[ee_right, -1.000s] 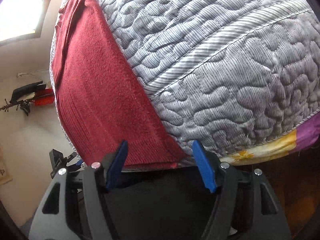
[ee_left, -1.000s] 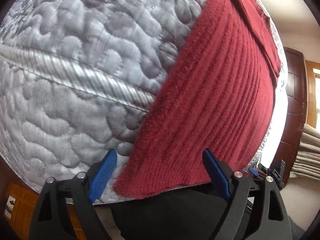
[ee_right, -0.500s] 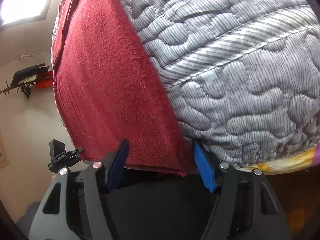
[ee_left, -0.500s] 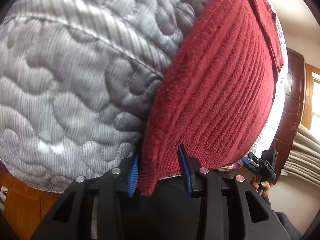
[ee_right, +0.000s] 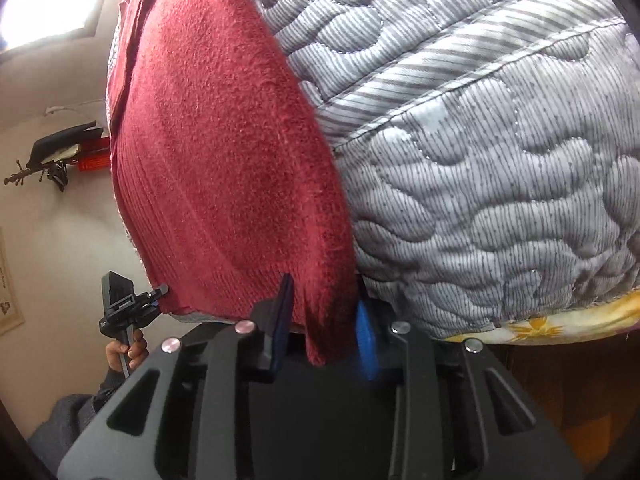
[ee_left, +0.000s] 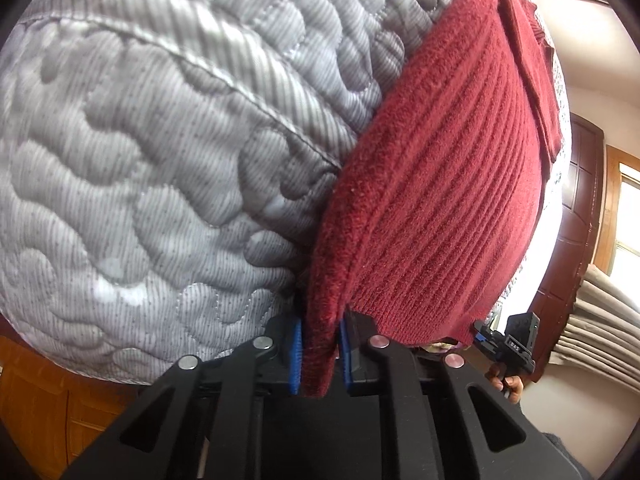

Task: Fold small clothes
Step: 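Grasp the sweater's side edge with both tools and lift it, then fold the lifted side edge over the sweater body and open both tools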

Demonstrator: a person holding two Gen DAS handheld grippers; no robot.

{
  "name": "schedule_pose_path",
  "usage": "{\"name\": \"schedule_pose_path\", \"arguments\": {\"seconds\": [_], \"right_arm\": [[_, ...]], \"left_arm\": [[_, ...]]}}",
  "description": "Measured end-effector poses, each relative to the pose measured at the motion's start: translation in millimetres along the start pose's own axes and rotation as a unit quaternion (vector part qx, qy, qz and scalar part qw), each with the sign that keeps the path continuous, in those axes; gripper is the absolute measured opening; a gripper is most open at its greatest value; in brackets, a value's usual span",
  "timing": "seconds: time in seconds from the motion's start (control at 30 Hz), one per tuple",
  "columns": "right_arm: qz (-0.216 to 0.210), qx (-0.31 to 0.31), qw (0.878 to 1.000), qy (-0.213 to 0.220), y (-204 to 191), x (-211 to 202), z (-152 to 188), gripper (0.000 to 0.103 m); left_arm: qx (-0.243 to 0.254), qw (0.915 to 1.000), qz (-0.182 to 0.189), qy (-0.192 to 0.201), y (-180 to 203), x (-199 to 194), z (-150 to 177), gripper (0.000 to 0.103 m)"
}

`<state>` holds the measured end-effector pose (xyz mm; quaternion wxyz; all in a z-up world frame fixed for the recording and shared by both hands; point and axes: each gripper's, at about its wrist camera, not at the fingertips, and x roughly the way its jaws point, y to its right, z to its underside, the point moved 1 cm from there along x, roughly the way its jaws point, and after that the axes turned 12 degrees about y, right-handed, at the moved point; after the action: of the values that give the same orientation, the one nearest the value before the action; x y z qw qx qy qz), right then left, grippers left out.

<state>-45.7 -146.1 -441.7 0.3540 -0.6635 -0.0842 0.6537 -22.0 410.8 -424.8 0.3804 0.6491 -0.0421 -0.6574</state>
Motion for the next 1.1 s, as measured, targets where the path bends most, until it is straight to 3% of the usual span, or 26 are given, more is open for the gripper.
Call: {"name": "schedule_pose_path", "arguments": {"seconds": [0.03,0.07,0.1,0.17,0.2,0.27,0.3,0.33,0.37,0.4,0.6,0.77,0.9,1.1], "right_arm": [[0.017,-0.007,1.0,0.008,1,-1,-1,0.045],[0.022,-0.007,1.0,0.014,-1,-1,-2,0.05],[0.019,-0.004,1.0,0.015,0,-3,-3,0.052],[0.019,-0.007,1.0,0.014,-3,1,-4,0.054],[0.018,-0.01,1.0,0.011,-6,4,-4,0.055],[0.009,-0.007,1.0,-0.005,-7,10,-2,0.044],[0.006,-0.008,1.0,-0.014,-9,14,-1,0.028],[0.008,-0.012,1.0,-0.016,-14,17,0,0.015],[0.005,-0.011,1.0,-0.014,-15,17,2,0.012],[-0.004,-0.007,1.0,-0.011,-13,15,5,0.007],[-0.07,0.026,0.997,0.022,-20,-13,13,0.005],[-0.135,0.056,0.988,0.053,-34,-46,13,0.005],[-0.18,0.072,0.978,0.074,-49,-73,0,0.005],[-0.238,0.079,0.963,0.103,-87,-109,-48,0.005]], "left_arm": [[0.002,1.0,-0.007,0.001,-1,0,0,0.014],[0.003,0.9999,-0.012,0.0,5,4,-4,0.015],[0.002,0.9999,-0.013,-0.003,5,5,-4,0.016],[-0.003,0.9999,-0.011,-0.002,8,9,-5,0.031],[-0.004,1.0,-0.008,-0.001,10,10,-6,0.034],[0.0,0.9999,-0.01,0.0,15,13,-4,0.036],[0.002,0.9999,-0.01,-0.001,20,14,-4,0.036],[0.005,0.9999,-0.01,-0.005,23,16,-3,0.023],[0.009,0.9998,-0.01,-0.011,25,17,-2,0.008],[0.012,0.9998,-0.009,-0.012,26,17,-1,0.008],[-0.018,0.9983,0.054,0.013,31,-8,6,0.006],[-0.043,0.9909,0.12,0.045,44,-43,10,0.006],[-0.068,0.9788,0.179,0.074,53,-71,4,0.006],[-0.102,0.9553,0.252,0.117,69,-110,-29,0.006]]}}
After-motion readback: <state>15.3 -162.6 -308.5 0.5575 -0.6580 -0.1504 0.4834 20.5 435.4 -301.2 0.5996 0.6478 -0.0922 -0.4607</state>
